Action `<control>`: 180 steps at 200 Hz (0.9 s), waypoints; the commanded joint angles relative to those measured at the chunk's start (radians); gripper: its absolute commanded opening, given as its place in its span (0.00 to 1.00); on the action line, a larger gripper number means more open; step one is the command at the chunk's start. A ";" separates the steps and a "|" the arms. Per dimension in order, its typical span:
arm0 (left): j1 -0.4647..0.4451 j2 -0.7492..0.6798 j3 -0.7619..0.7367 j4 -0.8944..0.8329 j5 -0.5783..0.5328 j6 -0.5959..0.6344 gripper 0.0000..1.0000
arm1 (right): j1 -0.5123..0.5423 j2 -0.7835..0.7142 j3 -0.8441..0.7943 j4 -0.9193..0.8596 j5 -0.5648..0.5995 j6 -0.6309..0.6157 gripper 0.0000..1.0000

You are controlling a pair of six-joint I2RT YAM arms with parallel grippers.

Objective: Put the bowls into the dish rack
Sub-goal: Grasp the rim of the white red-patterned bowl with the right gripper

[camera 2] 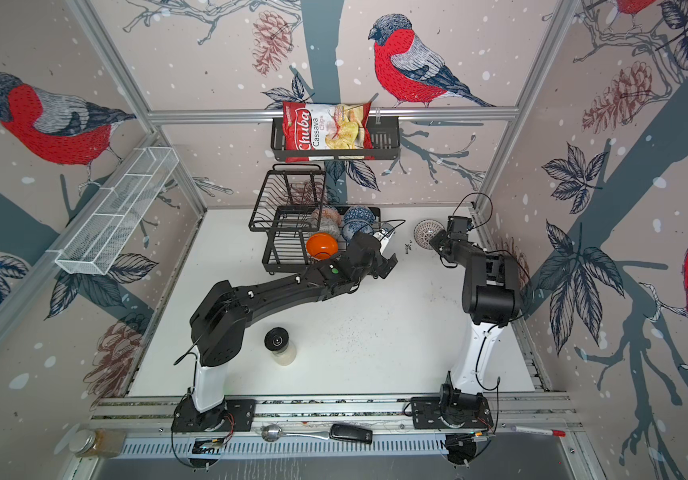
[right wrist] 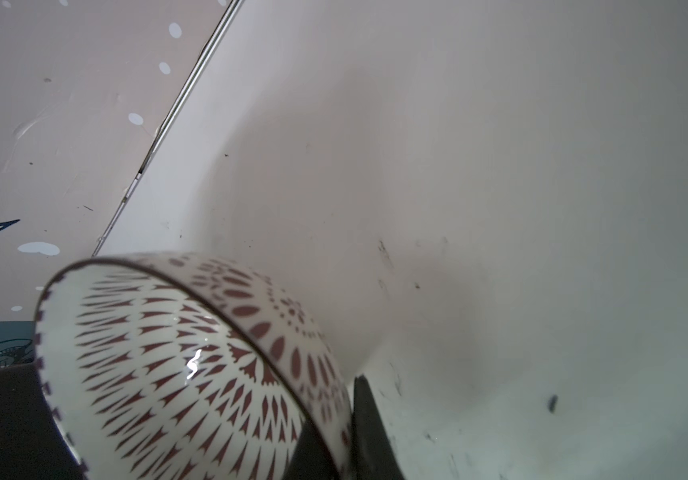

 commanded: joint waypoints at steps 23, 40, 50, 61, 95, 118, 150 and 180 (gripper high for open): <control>-0.007 -0.032 0.018 -0.089 -0.011 -0.138 0.98 | 0.034 -0.136 -0.094 0.074 0.005 0.004 0.05; -0.006 -0.041 0.036 -0.136 0.002 -0.207 0.98 | 0.052 -0.205 -0.136 0.064 0.024 -0.006 0.05; -0.004 -0.048 0.044 -0.162 0.010 -0.253 0.98 | 0.067 -0.251 -0.165 0.060 0.038 -0.012 0.05; -0.003 -0.059 0.044 -0.179 0.025 -0.298 0.98 | 0.084 -0.302 -0.208 0.060 0.056 -0.013 0.04; 0.011 -0.099 0.022 -0.201 0.096 -0.482 0.98 | 0.159 -0.464 -0.341 0.067 0.113 0.005 0.03; 0.031 -0.148 -0.046 -0.151 0.174 -0.616 0.98 | 0.220 -0.572 -0.406 0.067 0.144 0.030 0.02; 0.035 -0.204 -0.157 -0.030 0.218 -0.673 0.98 | 0.304 -0.714 -0.480 0.057 0.192 0.064 0.03; 0.035 -0.218 -0.199 0.016 0.257 -0.725 0.97 | 0.380 -0.843 -0.546 0.050 0.233 0.094 0.02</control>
